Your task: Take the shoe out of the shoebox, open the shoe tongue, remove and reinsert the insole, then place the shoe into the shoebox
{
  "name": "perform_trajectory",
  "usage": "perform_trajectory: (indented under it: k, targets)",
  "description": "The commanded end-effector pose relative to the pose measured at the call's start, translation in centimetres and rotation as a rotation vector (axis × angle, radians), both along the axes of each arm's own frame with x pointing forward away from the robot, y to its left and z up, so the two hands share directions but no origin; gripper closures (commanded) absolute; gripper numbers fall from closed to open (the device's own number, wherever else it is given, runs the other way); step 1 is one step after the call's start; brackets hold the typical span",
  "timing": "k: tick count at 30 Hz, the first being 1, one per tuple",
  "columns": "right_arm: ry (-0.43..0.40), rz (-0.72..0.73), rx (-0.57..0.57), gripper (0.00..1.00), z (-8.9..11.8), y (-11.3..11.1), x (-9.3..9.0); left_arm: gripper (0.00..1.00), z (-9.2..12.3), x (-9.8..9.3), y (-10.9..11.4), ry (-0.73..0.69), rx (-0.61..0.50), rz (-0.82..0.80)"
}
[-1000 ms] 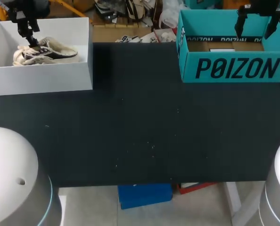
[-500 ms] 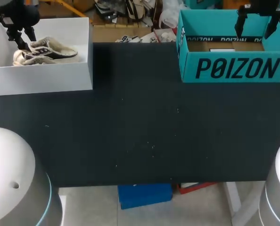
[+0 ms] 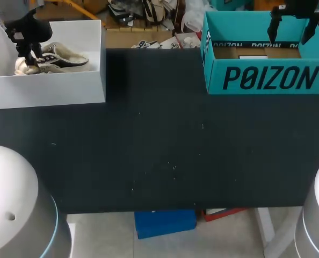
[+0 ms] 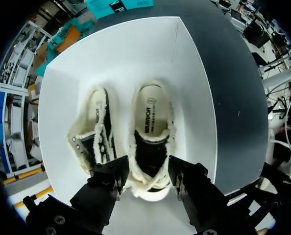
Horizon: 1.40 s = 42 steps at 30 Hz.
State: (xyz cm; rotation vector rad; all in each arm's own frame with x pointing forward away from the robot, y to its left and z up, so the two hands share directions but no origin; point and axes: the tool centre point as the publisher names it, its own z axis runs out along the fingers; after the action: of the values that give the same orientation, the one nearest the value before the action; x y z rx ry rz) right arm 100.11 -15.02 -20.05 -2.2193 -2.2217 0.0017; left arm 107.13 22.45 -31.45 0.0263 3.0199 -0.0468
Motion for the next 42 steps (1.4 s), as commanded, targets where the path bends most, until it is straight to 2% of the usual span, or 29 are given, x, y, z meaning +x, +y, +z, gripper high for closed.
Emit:
perform_trajectory:
  k: [1,14,25,28,29,30,31,36,39,42]
  targets:
    - [0.0,-0.001,0.0,0.0,0.0,0.0,0.0,0.51,-2.2,1.6,0.2,0.005,0.008,0.016]
    - [0.0,-0.001,0.0,0.0,0.0,0.0,0.0,0.55,-6.1,4.0,0.3,0.022,0.011,0.063]
    - [0.0,-0.001,0.0,0.0,0.0,0.0,0.0,0.57,-8.0,4.5,0.1,0.045,0.024,0.064]
    - [0.0,-0.001,0.0,0.0,0.0,0.0,0.0,0.68,-8.1,4.3,-0.1,0.053,0.029,0.055]
    - [0.0,-0.001,0.0,0.0,0.0,0.0,0.0,0.78,-8.1,4.3,-0.2,0.056,0.031,0.053]
    - [0.0,-0.001,0.0,0.0,0.0,0.0,0.0,0.93,-8.1,4.2,-0.2,0.059,0.032,0.052]
    - [0.0,-0.001,0.0,0.0,0.0,0.0,0.0,1.0,-8.2,4.1,-0.3,0.063,0.035,0.048]
    - [0.0,-0.001,0.0,0.0,0.0,0.0,0.0,1.0,-7.4,3.8,-0.2,0.063,0.039,0.036]
    - [0.0,-0.001,0.0,0.0,0.0,0.0,0.0,1.0,-6.0,3.9,-0.3,0.076,0.047,-0.002]
    - [0.0,-0.001,0.0,0.0,0.0,0.0,0.0,1.0,-3.7,3.8,-0.4,0.064,0.045,-0.014]
